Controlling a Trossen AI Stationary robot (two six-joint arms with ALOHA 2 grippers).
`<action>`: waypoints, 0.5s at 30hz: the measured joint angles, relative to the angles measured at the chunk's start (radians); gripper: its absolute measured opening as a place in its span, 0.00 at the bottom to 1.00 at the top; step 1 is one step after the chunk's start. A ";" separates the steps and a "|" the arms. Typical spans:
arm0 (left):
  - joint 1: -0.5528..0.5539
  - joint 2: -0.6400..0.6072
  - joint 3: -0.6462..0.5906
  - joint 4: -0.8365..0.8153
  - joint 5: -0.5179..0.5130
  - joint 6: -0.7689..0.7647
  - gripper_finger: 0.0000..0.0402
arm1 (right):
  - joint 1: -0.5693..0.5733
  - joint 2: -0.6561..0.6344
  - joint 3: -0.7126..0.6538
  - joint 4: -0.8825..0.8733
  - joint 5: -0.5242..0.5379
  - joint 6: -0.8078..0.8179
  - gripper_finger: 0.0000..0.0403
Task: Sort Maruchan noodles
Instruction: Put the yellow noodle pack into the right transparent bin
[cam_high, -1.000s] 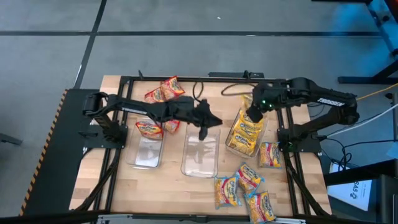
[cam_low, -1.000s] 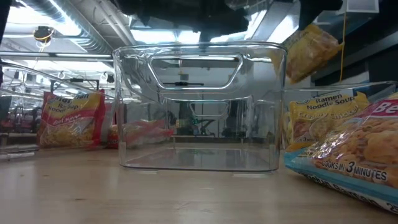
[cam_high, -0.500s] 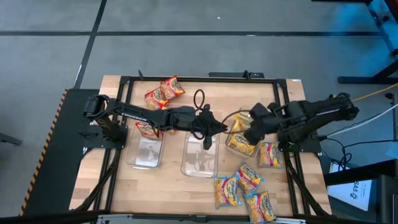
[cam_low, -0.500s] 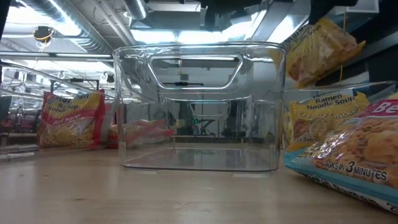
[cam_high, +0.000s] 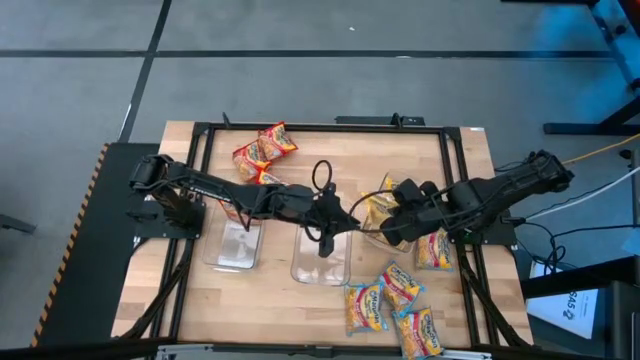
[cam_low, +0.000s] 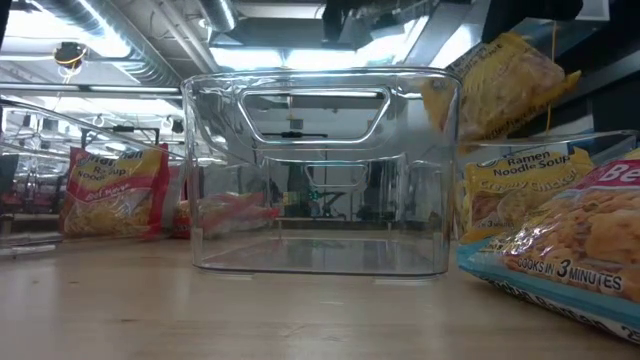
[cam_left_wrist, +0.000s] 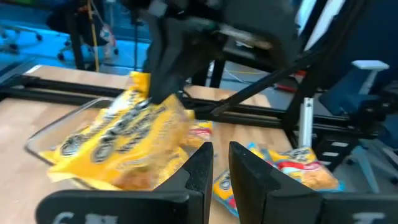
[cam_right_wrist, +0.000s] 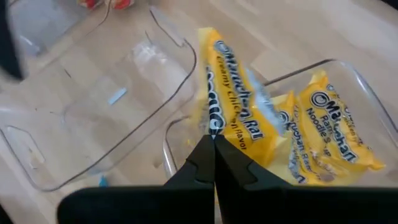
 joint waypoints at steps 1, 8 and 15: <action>-0.006 0.000 0.000 -0.001 0.001 0.000 0.11 | 0.000 0.004 0.000 0.008 -0.001 0.000 0.00; -0.048 -0.005 0.000 -0.022 0.008 0.000 0.11 | 0.016 0.052 0.001 -0.013 -0.036 0.040 0.00; -0.087 -0.112 0.000 -0.249 -0.027 0.005 0.11 | 0.058 0.115 0.001 -0.049 -0.061 0.075 0.00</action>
